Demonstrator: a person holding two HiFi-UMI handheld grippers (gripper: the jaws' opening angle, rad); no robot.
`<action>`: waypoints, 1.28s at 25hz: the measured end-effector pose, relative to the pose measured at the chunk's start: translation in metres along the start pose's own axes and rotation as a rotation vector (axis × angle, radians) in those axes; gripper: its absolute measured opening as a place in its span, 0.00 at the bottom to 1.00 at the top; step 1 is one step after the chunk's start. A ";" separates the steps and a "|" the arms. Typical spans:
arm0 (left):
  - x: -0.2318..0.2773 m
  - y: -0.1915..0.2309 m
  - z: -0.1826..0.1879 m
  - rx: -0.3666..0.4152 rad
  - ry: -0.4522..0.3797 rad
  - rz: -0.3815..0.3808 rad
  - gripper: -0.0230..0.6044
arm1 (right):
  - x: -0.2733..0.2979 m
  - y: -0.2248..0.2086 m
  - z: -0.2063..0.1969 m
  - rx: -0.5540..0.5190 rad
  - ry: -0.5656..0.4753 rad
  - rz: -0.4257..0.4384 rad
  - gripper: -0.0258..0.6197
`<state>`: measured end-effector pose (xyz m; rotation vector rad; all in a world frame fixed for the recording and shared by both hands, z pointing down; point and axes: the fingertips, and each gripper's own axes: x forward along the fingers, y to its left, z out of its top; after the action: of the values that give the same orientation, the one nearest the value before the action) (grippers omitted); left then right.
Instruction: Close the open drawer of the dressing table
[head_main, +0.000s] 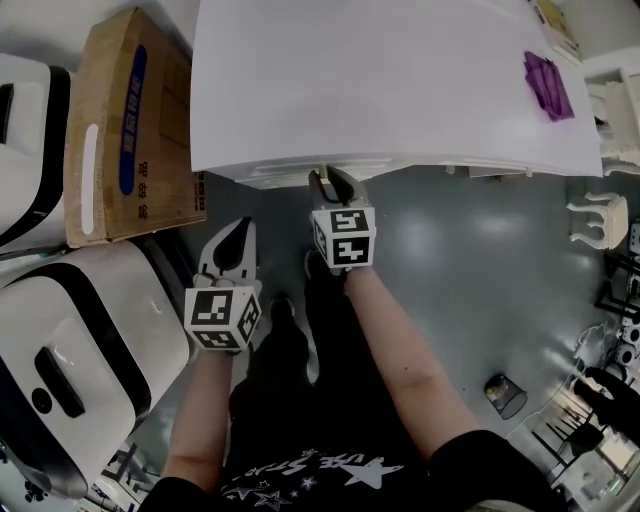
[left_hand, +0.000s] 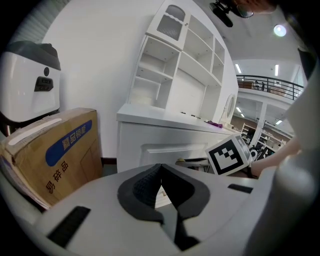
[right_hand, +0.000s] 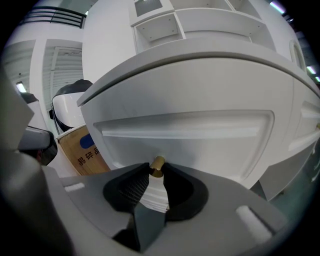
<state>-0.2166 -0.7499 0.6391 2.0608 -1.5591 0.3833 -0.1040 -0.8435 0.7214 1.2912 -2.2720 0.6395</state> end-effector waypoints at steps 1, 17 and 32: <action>-0.003 0.002 -0.001 0.002 0.001 -0.004 0.05 | 0.000 0.000 0.000 0.000 -0.003 -0.004 0.18; -0.038 0.020 0.003 0.035 -0.034 -0.059 0.05 | -0.030 0.010 0.005 0.136 -0.027 -0.046 0.25; -0.099 -0.025 0.025 0.094 -0.128 -0.188 0.05 | -0.181 0.079 0.056 0.131 -0.279 -0.038 0.29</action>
<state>-0.2240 -0.6798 0.5614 2.3226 -1.4268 0.2638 -0.0974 -0.7202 0.5573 1.5679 -2.4532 0.6376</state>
